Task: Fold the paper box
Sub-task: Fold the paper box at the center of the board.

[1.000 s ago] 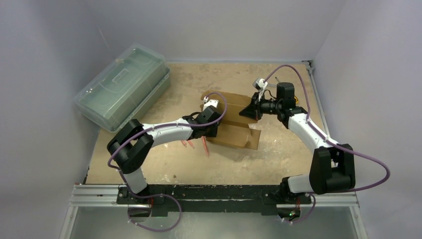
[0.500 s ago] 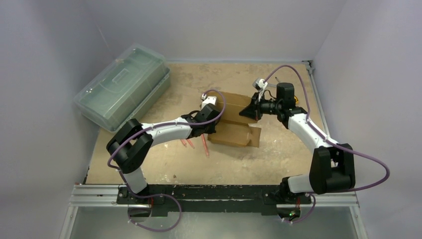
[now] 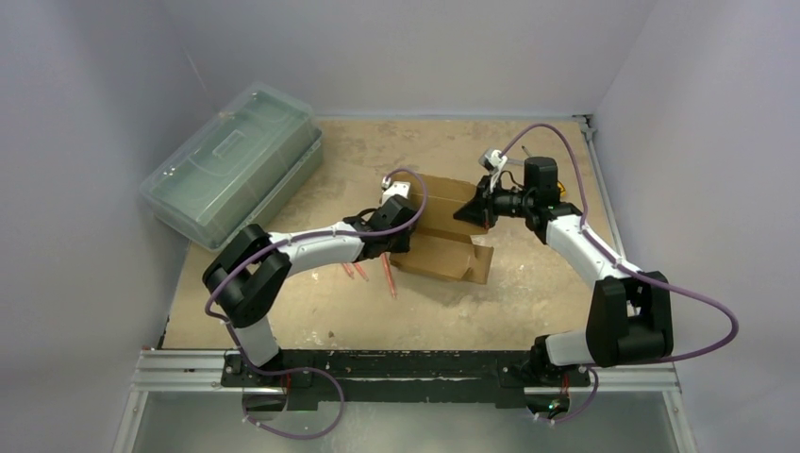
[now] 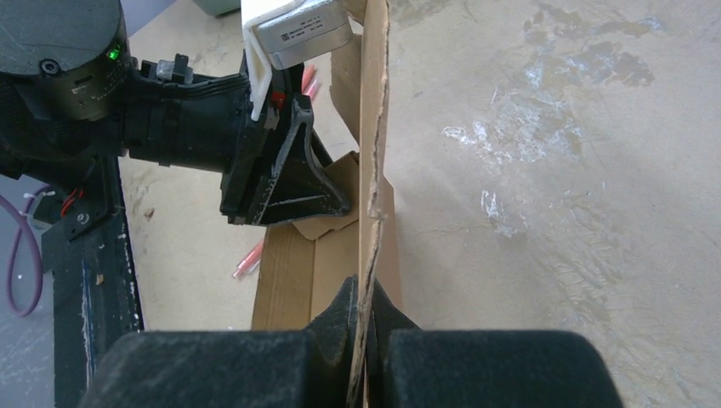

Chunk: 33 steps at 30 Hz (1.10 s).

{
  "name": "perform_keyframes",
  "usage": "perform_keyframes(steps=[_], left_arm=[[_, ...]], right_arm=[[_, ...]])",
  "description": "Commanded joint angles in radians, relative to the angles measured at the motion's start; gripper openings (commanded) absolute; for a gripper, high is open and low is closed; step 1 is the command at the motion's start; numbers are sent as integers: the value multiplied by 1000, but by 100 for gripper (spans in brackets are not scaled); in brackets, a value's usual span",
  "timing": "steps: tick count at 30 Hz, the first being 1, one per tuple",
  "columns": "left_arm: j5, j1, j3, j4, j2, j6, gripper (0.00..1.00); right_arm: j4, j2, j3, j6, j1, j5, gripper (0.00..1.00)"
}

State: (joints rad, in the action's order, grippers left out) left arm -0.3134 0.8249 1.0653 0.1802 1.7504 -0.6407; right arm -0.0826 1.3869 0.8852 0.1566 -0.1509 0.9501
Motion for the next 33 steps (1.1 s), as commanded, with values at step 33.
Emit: perform_keyframes(steps=[33], left_arm=[[317,-134,-205,-273,-72,33,26]], right_arm=[[20,11,-3,0,-5,-1,0]])
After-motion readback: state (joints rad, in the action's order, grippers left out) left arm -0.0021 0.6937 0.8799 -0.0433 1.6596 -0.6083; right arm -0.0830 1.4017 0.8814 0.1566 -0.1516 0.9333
